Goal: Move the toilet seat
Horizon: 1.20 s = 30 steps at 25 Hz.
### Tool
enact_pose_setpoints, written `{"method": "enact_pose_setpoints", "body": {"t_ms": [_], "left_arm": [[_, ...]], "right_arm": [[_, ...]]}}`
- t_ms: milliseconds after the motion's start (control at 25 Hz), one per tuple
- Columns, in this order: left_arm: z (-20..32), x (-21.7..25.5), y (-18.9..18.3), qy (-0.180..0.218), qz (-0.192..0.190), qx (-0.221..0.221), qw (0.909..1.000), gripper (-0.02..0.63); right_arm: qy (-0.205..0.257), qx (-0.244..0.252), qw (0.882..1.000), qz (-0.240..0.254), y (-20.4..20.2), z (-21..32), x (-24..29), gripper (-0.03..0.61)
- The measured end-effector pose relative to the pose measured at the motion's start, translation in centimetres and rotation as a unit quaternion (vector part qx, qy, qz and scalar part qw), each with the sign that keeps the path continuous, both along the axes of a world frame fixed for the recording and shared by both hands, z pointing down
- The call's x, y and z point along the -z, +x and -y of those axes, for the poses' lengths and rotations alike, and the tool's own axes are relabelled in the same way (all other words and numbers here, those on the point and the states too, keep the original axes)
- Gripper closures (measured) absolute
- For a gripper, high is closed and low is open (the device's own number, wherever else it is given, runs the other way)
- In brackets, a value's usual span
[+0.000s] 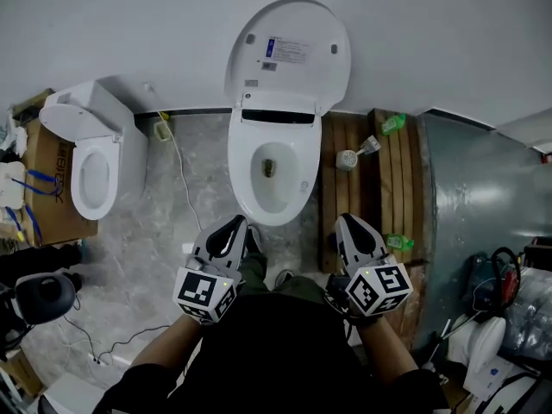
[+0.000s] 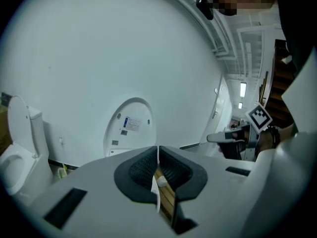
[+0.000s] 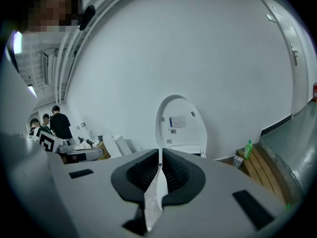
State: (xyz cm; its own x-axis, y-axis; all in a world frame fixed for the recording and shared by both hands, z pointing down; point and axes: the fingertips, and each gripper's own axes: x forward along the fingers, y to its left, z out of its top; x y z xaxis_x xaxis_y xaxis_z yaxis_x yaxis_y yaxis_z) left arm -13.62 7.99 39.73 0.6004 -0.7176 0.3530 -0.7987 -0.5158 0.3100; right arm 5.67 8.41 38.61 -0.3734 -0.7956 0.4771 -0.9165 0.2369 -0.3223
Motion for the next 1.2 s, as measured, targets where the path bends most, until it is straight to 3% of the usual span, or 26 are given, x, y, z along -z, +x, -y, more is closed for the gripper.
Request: {"method": "enact_pose_setpoints", "body": {"t_ms": [320, 560, 640, 800, 1000, 1080, 1200], "left_arm": [[2.4, -9.7, -1.2, -0.045, 0.09, -0.046, 0.9939, 0.592], [3.3, -17.3, -0.9, -0.13, 0.083, -0.043, 0.987, 0.592], [3.6, -19.8, -0.9, -0.159, 0.082, -0.032, 0.9833, 0.591], [4.2, -24.3, -1.0, -0.204, 0.088, 0.0, 0.975, 0.577], [3.8, -30.2, 0.0, -0.247, 0.105, 0.005, 0.9633, 0.498], [3.2, -32.7, 0.5, -0.269, 0.102, 0.0, 0.9577, 0.443], [1.9, -36.5, 0.5, -0.307, 0.088, 0.003, 0.9476, 0.417]], "right_arm": [[-0.045, 0.005, 0.999, -0.012, 1.8, 3.8, -3.6, 0.537], [-0.089, 0.016, 0.996, -0.008, 4.5, 7.3, -10.4, 0.526], [-0.112, 0.019, 0.993, 0.01, 5.1, 8.3, -13.3, 0.458], [-0.151, 0.041, 0.987, 0.02, 5.8, 9.0, -19.0, 0.402], [-0.192, 0.071, 0.978, 0.023, 6.4, 8.0, -26.0, 0.396], [-0.212, 0.081, 0.974, 0.025, 6.2, 7.3, -29.0, 0.393], [-0.245, 0.098, 0.964, 0.025, 5.2, 6.3, -33.7, 0.39]]}}
